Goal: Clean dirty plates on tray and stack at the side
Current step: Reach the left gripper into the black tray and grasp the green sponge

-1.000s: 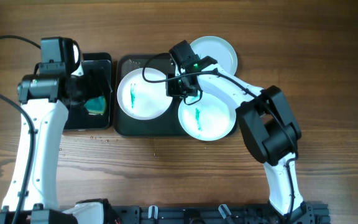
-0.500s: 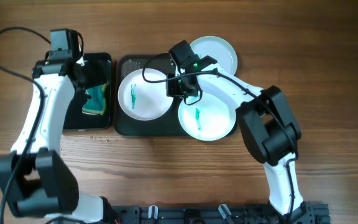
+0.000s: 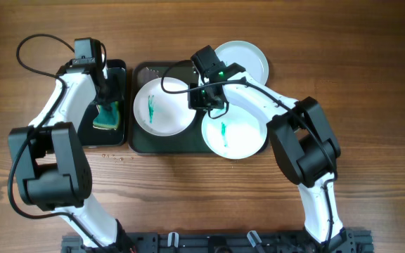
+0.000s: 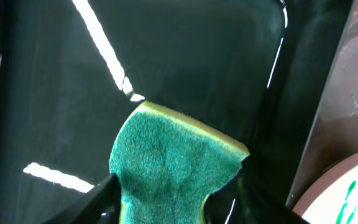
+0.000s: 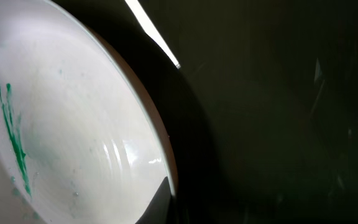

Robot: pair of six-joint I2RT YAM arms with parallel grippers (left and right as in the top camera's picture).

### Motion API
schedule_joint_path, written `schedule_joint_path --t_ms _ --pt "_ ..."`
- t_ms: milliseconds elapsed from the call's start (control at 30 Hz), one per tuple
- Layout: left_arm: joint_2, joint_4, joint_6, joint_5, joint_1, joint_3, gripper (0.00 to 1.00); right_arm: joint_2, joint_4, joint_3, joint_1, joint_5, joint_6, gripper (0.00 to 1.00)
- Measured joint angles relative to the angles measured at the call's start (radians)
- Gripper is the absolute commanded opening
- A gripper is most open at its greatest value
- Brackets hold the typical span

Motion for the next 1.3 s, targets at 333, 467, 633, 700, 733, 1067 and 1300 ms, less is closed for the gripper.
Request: schedule_joint_path --t_ms 333,467,633,700,733,1067,1300 --pt "0.0 -0.112 0.004 0.0 0.011 -0.007 0.41 0.0 0.001 0.0 0.0 0.0 0.0 0.04" --pt "0.0 -0.103 0.004 0.0 0.011 -0.037 0.4 0.0 0.001 0.0 0.0 0.0 0.0 0.04" --pt "0.0 -0.039 0.004 -0.003 0.011 -0.072 0.33 0.0 0.0 0.0 0.0 0.0 0.0 0.04" --pt "0.0 -0.022 0.003 -0.004 0.011 -0.084 0.19 0.0 0.0 0.0 0.0 0.0 0.0 0.04" --pt "0.0 -0.019 0.007 -0.005 0.011 -0.087 0.04 0.0 0.0 0.0 0.0 0.0 0.0 0.04" --pt "-0.001 -0.011 0.011 -0.011 0.011 -0.092 0.04 0.0 0.001 0.0 0.0 -0.001 0.0 0.04" --pt "-0.025 -0.112 0.007 0.044 0.011 -0.021 0.04 0.0 0.002 0.0 0.0 -0.001 0.001 0.04"
